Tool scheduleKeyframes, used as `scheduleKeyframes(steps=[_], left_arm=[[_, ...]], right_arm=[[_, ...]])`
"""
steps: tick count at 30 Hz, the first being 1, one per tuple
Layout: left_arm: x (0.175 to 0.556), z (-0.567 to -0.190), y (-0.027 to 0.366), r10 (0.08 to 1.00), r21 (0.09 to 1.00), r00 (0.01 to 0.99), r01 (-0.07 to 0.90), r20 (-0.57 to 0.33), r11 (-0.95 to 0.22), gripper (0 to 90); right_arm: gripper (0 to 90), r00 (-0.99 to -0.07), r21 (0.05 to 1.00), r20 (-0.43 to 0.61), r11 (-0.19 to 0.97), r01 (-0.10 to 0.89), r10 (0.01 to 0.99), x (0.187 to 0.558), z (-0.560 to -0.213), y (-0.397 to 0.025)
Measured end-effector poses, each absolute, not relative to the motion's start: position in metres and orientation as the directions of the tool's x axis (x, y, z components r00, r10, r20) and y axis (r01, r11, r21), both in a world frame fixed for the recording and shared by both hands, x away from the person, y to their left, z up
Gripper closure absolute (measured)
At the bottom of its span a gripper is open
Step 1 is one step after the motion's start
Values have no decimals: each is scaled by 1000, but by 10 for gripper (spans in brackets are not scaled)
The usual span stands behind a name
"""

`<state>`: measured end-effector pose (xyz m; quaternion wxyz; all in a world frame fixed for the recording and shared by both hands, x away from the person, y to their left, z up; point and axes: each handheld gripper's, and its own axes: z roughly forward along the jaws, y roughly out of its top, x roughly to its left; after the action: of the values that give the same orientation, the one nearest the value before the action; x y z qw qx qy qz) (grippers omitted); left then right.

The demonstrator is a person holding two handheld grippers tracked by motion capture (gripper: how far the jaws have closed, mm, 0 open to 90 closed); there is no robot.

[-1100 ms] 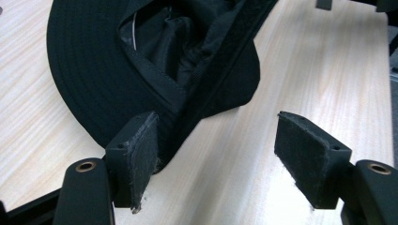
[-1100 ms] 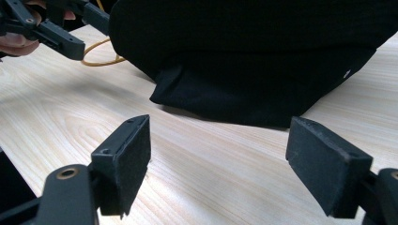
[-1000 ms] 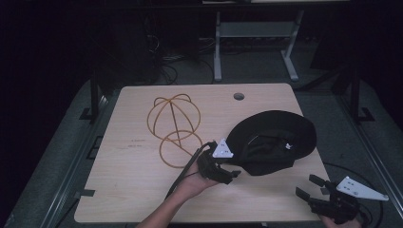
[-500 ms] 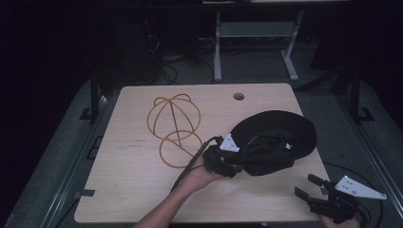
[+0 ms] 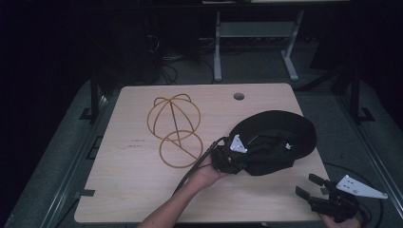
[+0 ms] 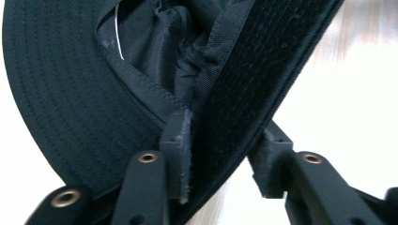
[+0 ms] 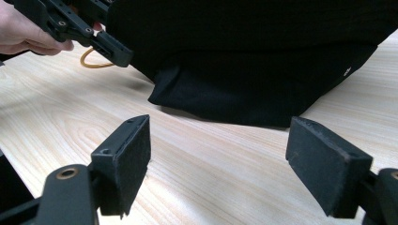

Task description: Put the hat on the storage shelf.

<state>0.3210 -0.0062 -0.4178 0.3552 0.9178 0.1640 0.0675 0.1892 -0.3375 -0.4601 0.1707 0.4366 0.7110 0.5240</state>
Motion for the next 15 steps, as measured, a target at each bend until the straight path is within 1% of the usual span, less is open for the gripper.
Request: scheduleKeyframes(steps=[5,9,11,15], left_arm=[[320,-416,-7,347,674,937,231,39,-701,759],[318,-415,-6,338,675,940,221,44,-704,829],[317,-415,-7,329,676,943,211,50,-706,847],[313,-412,-7,320,685,945,189,68,-704,852]], right_arm=[[219,-558,894,214,70,443,802,191,-460,-337],[219,-560,892,217,71,447,800,193,-461,-336],[219,-562,892,216,73,447,799,194,-461,-336],[219,-559,889,226,65,453,798,195,-461,-335]])
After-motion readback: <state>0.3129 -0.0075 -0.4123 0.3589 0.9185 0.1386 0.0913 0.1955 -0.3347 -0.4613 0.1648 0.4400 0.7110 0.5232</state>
